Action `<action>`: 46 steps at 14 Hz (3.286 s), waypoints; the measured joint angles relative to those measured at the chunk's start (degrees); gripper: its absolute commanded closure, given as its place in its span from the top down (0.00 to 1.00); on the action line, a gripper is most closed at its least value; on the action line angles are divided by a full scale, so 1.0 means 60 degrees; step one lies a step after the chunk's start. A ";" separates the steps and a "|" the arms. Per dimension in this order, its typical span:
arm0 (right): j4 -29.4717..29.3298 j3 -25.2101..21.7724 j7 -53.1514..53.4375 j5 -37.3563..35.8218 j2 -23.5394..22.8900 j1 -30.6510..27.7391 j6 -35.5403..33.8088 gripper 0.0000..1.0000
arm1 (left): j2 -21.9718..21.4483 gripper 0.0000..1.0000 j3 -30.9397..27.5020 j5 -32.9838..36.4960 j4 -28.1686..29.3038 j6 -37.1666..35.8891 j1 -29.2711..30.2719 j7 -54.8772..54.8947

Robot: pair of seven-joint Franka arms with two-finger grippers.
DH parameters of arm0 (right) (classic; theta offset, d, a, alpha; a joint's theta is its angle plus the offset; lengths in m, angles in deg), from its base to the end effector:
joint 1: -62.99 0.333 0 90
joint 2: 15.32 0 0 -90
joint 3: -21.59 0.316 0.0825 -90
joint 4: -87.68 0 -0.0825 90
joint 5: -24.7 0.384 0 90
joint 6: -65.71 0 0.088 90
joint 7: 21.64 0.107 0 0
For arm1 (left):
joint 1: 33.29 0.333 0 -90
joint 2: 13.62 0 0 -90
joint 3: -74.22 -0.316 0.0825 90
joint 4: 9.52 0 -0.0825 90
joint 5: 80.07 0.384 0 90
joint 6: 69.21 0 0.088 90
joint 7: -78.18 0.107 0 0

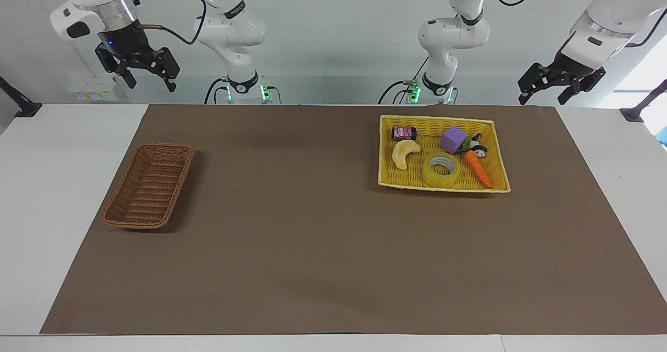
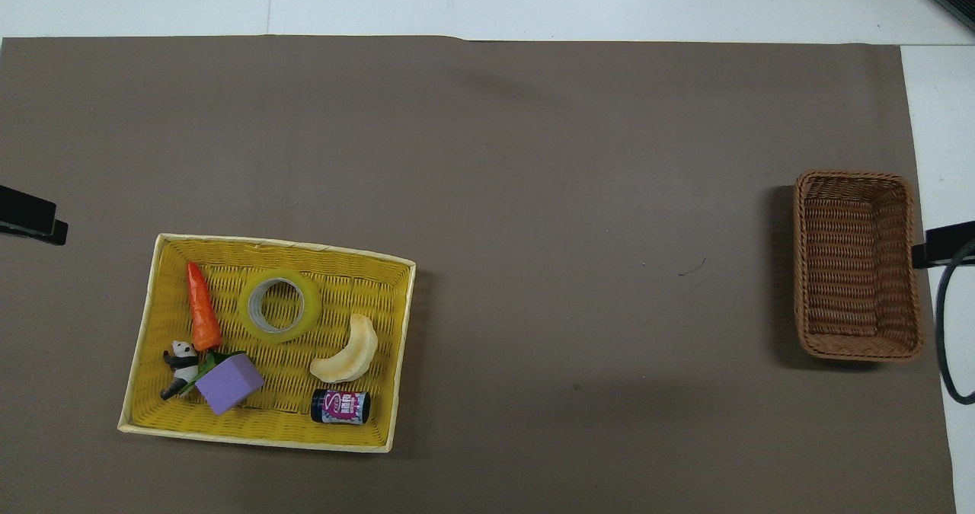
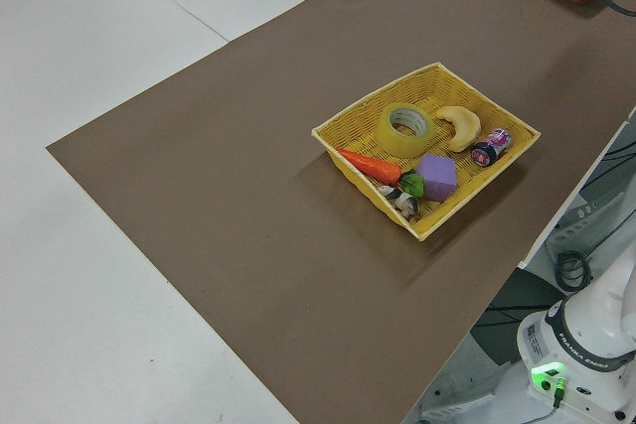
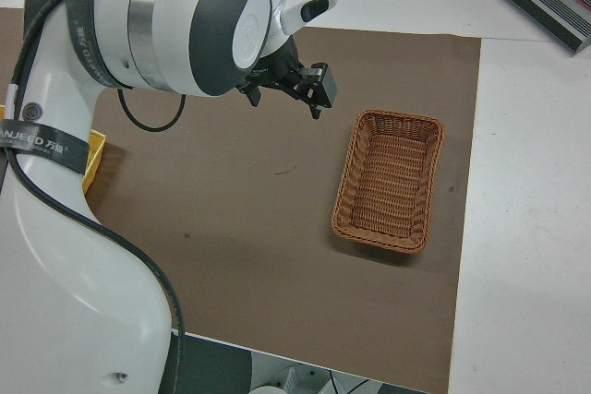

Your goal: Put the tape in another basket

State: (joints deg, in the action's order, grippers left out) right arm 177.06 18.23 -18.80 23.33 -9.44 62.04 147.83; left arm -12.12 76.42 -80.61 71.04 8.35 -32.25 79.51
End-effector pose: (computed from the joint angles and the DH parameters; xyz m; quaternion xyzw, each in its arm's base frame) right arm 0.5056 -0.0428 0.6721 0.9979 -0.0637 -0.0122 0.0087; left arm 0.5389 -0.0117 0.6679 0.9990 -0.0226 -0.0392 0.0052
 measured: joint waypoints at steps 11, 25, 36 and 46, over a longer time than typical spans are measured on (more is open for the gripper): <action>0.0000 0.0000 0.0000 0.0000 0.0000 0.0000 0.0000 1.00 | -0.0071 1.00 -0.0007 0.0004 0.0168 0.0051 0.0000 0.0002; 0.0000 0.0000 0.0000 0.0000 0.0000 0.0000 0.0000 1.00 | -0.0619 1.00 0.0170 0.0004 0.1234 0.0521 -0.0097 -0.0010; 0.0000 0.0000 0.0000 0.0000 0.0000 0.0000 0.0000 1.00 | -0.0761 1.00 0.0247 0.0004 0.1302 0.0558 -0.1837 -0.2267; 0.0000 0.0000 0.0000 0.0000 0.0000 0.0000 0.0000 1.00 | -0.1307 1.00 0.0102 0.0004 0.2227 0.0960 -0.2268 -0.2635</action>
State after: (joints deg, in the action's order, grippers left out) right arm 177.06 18.23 -18.80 23.33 -9.44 62.04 147.83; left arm -19.96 77.03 -80.59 84.40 14.11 -45.86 63.70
